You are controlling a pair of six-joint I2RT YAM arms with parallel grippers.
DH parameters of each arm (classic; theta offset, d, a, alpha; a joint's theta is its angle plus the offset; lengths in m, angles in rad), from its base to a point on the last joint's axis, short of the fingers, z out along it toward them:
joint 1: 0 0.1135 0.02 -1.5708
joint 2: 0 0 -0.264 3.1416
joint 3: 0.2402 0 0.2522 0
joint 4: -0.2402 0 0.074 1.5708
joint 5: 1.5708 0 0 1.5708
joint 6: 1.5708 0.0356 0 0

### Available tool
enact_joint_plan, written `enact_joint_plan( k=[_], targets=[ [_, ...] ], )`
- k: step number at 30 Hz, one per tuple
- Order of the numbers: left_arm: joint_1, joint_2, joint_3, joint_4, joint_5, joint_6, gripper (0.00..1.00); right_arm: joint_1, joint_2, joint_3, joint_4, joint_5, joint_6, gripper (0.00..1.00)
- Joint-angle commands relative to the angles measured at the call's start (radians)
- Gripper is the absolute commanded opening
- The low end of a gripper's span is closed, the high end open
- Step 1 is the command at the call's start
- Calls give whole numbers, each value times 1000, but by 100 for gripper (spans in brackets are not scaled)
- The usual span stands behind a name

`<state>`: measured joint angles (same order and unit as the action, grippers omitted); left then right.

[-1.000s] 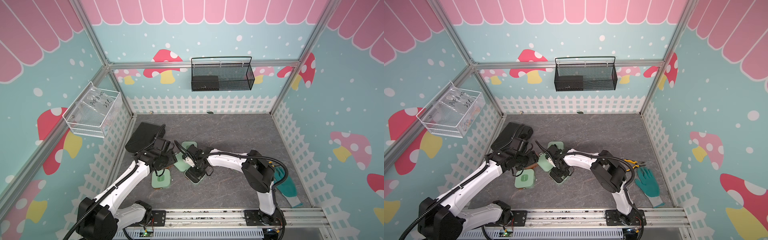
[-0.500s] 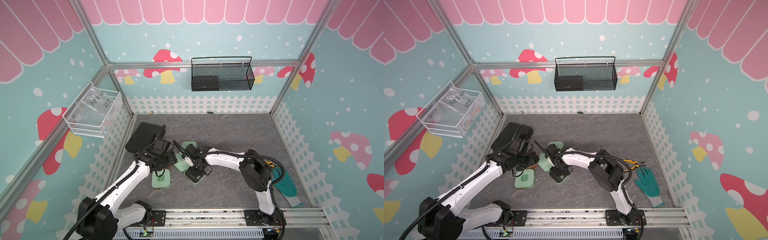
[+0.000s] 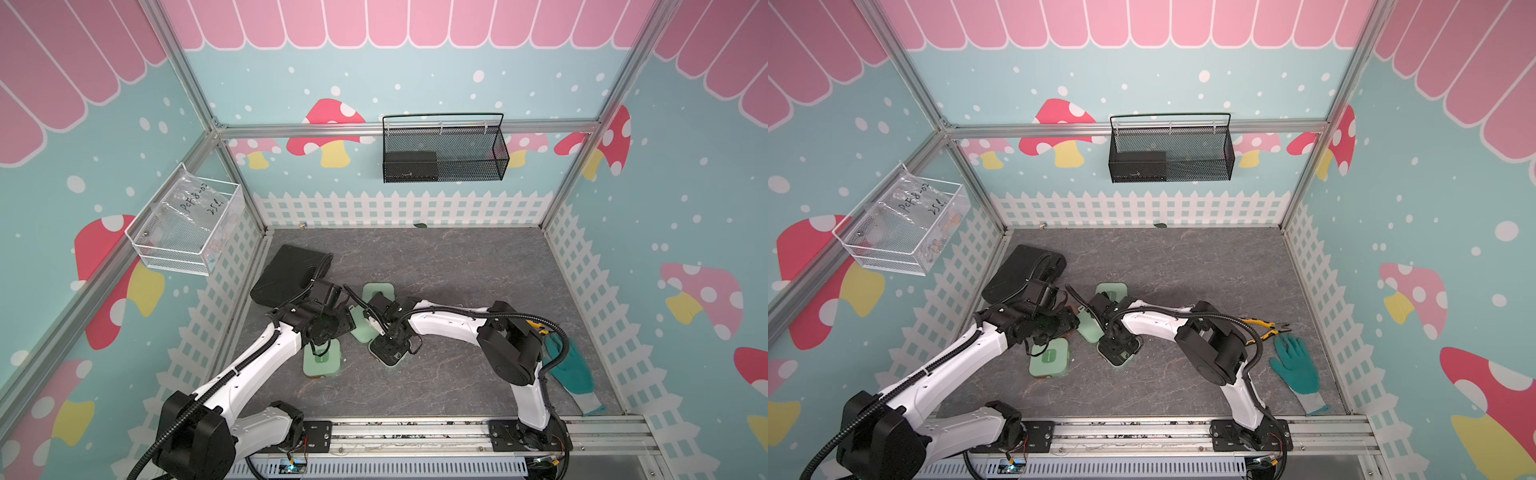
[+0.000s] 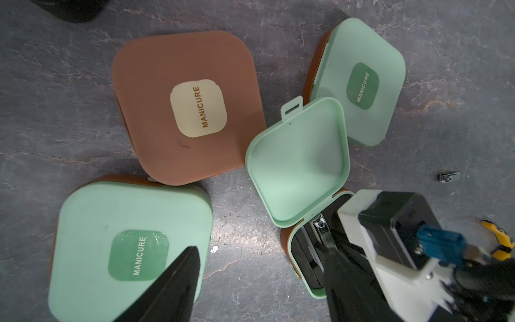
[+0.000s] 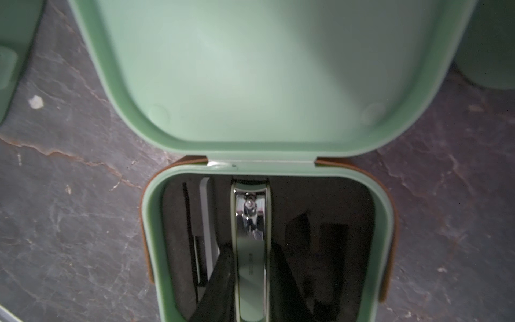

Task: Organize nail clipper sets
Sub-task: Place the nail clipper in the storage box.

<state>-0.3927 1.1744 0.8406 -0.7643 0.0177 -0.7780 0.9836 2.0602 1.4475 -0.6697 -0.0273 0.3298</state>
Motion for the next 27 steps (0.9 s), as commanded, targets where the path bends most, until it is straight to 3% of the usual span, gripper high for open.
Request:
enact_joint_plan(
  k=[1, 9, 18, 27],
  targets=[
    [7, 5, -20, 20, 5, -1, 73, -2, 202, -107, -52, 139, 23, 0],
    [8, 1, -24, 17, 11, 1, 73, 6, 216, -98, -61, 136, 19, 9],
    [6, 1, -23, 17, 33, -11, 73, 5, 109, 19, -97, 97, -28, 33],
    [-11, -1, -10, 9, 46, -21, 73, 6, 9, 109, -128, 84, -63, 39]
  ],
)
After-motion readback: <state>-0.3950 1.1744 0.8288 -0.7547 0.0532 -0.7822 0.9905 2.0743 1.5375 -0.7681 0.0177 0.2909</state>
